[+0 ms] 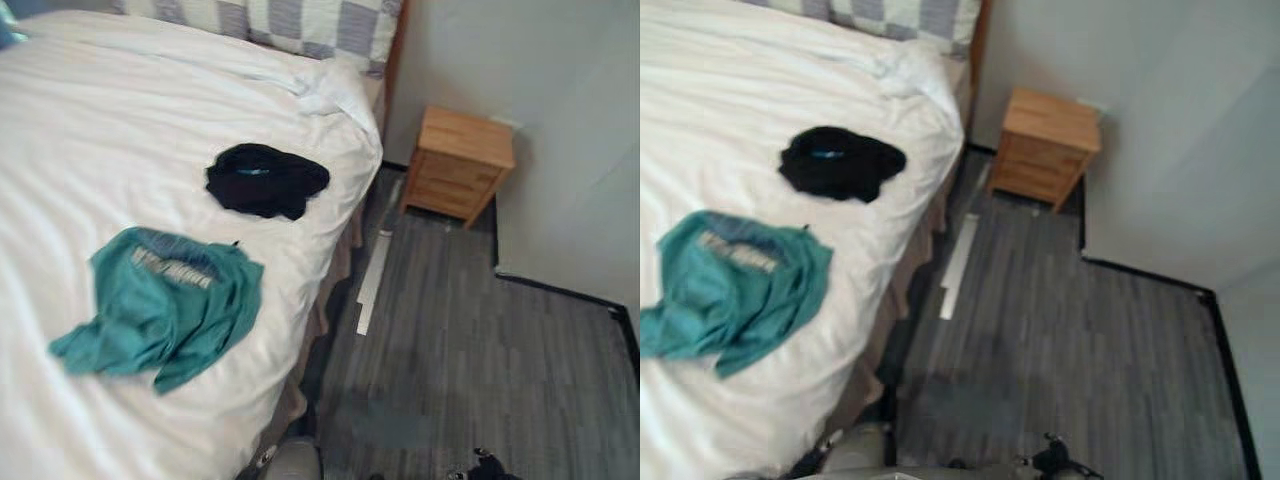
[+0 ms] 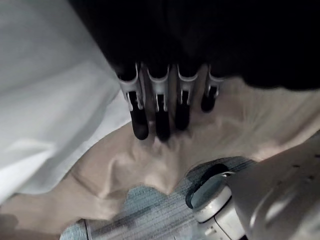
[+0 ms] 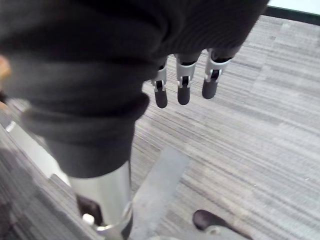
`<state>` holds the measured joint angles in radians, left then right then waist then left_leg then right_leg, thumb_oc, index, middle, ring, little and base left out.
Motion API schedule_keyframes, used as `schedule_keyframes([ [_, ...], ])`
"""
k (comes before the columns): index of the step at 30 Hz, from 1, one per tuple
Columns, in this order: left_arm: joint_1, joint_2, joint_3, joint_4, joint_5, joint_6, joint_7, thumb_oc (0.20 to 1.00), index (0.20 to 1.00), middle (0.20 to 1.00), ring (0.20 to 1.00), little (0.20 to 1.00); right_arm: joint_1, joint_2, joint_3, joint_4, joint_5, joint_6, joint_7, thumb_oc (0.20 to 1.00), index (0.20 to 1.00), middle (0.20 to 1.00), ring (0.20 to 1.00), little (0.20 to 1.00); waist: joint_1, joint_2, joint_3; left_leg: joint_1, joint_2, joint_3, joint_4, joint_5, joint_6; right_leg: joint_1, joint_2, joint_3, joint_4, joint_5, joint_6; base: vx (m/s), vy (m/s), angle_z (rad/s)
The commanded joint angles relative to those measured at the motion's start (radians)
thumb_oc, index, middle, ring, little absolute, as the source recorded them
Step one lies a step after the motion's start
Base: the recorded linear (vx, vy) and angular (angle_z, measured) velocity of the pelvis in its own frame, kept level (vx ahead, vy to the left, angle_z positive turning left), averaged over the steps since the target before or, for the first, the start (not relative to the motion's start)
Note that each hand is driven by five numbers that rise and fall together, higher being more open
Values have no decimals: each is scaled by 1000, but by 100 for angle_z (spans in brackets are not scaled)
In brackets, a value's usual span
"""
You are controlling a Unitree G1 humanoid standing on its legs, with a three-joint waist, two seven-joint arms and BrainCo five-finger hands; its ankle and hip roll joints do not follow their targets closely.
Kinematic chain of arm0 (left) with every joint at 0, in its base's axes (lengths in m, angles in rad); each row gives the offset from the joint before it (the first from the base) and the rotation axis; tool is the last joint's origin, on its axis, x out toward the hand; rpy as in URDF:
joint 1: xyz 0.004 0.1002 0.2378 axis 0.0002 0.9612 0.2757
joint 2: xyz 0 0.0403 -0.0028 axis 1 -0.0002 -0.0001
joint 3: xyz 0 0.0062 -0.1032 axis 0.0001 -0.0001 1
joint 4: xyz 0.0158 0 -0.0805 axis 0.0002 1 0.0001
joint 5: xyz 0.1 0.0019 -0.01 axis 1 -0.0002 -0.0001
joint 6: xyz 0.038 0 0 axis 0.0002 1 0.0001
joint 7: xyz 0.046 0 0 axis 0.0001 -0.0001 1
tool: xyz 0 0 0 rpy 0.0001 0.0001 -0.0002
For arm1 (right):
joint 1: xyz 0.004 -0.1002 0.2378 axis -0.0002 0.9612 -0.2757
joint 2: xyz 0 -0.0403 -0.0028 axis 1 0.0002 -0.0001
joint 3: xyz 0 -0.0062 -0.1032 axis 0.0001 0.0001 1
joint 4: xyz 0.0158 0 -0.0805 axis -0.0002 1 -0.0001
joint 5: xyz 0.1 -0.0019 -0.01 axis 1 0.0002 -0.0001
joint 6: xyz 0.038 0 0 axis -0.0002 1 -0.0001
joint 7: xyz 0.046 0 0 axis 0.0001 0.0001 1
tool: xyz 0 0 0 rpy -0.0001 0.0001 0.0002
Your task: Tidy up the quilt and then pick up the clothes from the bed and put them into the laundry hamper.
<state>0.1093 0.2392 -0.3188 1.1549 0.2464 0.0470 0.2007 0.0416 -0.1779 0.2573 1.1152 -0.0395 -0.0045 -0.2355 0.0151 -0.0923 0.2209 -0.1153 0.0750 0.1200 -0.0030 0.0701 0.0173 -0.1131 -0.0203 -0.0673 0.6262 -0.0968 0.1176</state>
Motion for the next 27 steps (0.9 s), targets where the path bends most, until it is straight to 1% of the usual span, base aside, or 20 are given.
schedule_keyframes([
  [1, -260, 35, -70, -69, 135, -33, 57, 1000, 1000, 1000, 1000, 1000, -79, -57, -50, -44, -10, -4, 23, 1000, 1000, 1000, 1000, 1000, -47, 50, 52, 157, -8, 46, -24, -88, -38, -12, -59, -6, 61, 103, 106, 431, 192, 45],
  [3, -263, 42, -71, -48, 152, -27, 58, 1000, 1000, 1000, 1000, 1000, -74, -59, -64, -65, 3, -6, 23, 1000, 1000, 1000, 1000, 1000, -76, 68, 66, 218, -12, 45, -53, -104, -43, -85, -66, -57, 18, 59, 82, 552, 168, 70],
  [5, -260, 45, -71, -32, 172, -25, 52, 1000, 1000, 1000, 1000, 1000, -67, -59, -71, -78, 17, -7, 21, 1000, 1000, 1000, 1000, 1000, -103, 74, 67, 265, -18, 46, -59, -142, -56, -110, -55, -102, -157, 30, 66, 547, 15, 88],
  [8, -261, 51, -60, -1, 223, -17, 47, 1000, 1000, 1000, 1000, 1000, -67, -57, -69, -81, 7, -2, 20, 1000, 1000, 1000, 1000, 1000, -128, 72, 49, 350, -21, 72, -69, -209, -90, -133, -92, -206, -526, 75, 77, 610, -83, 81],
  [11, -245, 53, -57, 12, 253, -30, 44, 1000, 1000, 1000, 1000, 1000, -60, -66, -61, -68, -20, 1, 14, 1000, 1000, 1000, 1000, 1000, -127, 97, 32, 416, 6, 97, -25, -243, -119, -135, -100, -264, -600, 94, 89, 727, -127, -112],
  [12, -229, 42, -39, 20, 237, -25, 46, 1000, 1000, 1000, 1000, 1000, -52, -76, -59, -57, -15, 0, 21, 1000, 1000, 1000, 1000, 1000, -139, 105, 19, 386, 35, 95, 174, -148, -150, -94, -67, -241, -599, 115, 33, 365, -148, -112],
  [13, -229, 42, -39, 20, 237, -25, 46, 1000, 1000, 1000, 1000, 1000, -52, -77, -58, -57, -15, 0, 21, 1000, 1000, 1000, 1000, 1000, -140, 107, 18, 384, 37, 94, 178, -150, -151, -93, -65, -242, -600, 116, 32, 526, -234, -79],
  [14, -222, 45, -31, 16, 221, -28, 46, 1000, 1000, 1000, 1000, 1000, -52, -82, -57, -47, -19, 2, 29, 1000, 1000, 1000, 1000, 1000, -129, 98, 24, 318, 62, 83, 378, -67, -171, -56, -55, -249, -601, 114, 7, 166, -95, -37],
  [15, -222, 45, -31, 16, 221, -28, 46, 1000, 1000, 1000, 1000, 1000, -52, -82, -57, -47, -19, 2, 29, 1000, 1000, 1000, 1000, 1000, -131, 100, 22, 311, 66, 79, 387, -72, -172, -58, -53, -253, -602, 114, 6, 394, -274, -77],
  [16, -219, 63, -21, -23, 185, -29, 52, 1000, 1000, 1000, 1000, 1000, -49, -102, -53, -56, -26, 7, 30, 1000, 1000, 1000, 1000, 1000, -82, 56, 71, 132, 65, 13, 744, 31, -167, 25, -48, -246, -618, 101, -46, 227, -184, -113],
  [17, -219, 63, -21, -24, 185, -29, 52, 1000, 1000, 1000, 1000, 1000, -49, -102, -53, -56, -26, 7, 30, 1000, 1000, 1000, 1000, 1000, -85, 59, 70, 124, 70, 8, 754, 27, -168, 23, -45, -250, -618, 101, -47, 460, -265, -118],
  [18, -241, 72, -13, -42, 142, -28, 72, 1000, 1000, 1000, 1000, 1000, -77, -113, -43, -54, -29, 12, 29, 1000, 1000, 1000, 1000, 1000, -44, 19, 104, -6, 77, -11, 884, -20, -136, 90, -46, -211, -650, 84, -59, 398, -60, -99],
  [19, -241, 71, -8, -50, 129, -31, 79, 1000, 1000, 1000, 1000, 1000, -91, -113, -31, -55, -39, 15, 34, 1000, 1000, 1000, 1000, 1000, -23, 13, 104, -40, 84, -12, 852, -45, -132, 116, -43, -185, -664, 69, -52, 773, 19, -114],
  [20, -241, 62, 5, -75, 105, -34, 86, 1000, 1000, 1000, 1000, 1000, -99, -111, -11, -53, -49, 16, 35, 1000, 1000, 1000, 1000, 1000, 22, 18, 97, -95, 76, -3, 705, -63, -132, 180, -38, -145, -694, 42, -40, 539, 103, -131],
  [21, -241, 62, 5, -76, 105, -34, 86, 1000, 1000, 1000, 1000, 1000, -99, -111, -11, -53, -49, 16, 35, 1000, 1000, 1000, 1000, 1000, 23, 14, 96, -94, 73, 0, 698, -59, -131, 179, -42, -144, -695, 43, -39, 527, 149, -133],
  [22, -238, 55, 10, -78, 102, -32, 94, 1000, 1000, 1000, 1000, 1000, -103, -108, -4, -53, -51, 14, 35, 1000, 1000, 1000, 1000, 1000, 36, 20, 90, -82, 63, 12, 575, -64, -125, 192, -43, -130, -698, 28, -31, 539, 245, -129],
  [23, -223, 46, 23, -84, 102, -29, 96, 1000, 1000, 1000, 1000, 1000, -104, -107, 1, -57, -54, 7, 30, 1000, 1000, 1000, 1000, 1000, 53, 33, 73, -69, 47, 61, 251, -60, -116, 238, -36, -123, -706, -6, -11, 540, 246, -110],
  [24, -223, 46, 23, -85, 102, -29, 96, 1000, 1000, 1000, 1000, 1000, -104, -107, 1, -57, -54, 7, 30, 1000, 1000, 1000, 1000, 1000, 54, 31, 72, -65, 44, 64, 241, -53, -115, 237, -39, -122, -706, -6, -11, 568, 246, -95],
  [25, -221, 43, 27, -79, 107, -28, 96, 1000, 1000, 1000, 1000, 1000, -104, -108, -3, -63, -54, 2, 26, 1000, 1000, 1000, 1000, 1000, 59, 43, 62, -64, 41, 106, 126, -15, -125, 261, -30, -133, -708, -27, -7, 359, 128, -52],
  [27, -218, 36, 37, -67, 113, -24, 88, 1000, 1000, 1000, 1000, 1000, -96, -106, -15, -61, -57, 0, 19, 1000, 1000, 1000, 1000, 1000, 51, 49, 55, -78, 56, 255, 39, 12, -127, 316, -14, -157, -697, -78, -9, 523, 173, -40],
])
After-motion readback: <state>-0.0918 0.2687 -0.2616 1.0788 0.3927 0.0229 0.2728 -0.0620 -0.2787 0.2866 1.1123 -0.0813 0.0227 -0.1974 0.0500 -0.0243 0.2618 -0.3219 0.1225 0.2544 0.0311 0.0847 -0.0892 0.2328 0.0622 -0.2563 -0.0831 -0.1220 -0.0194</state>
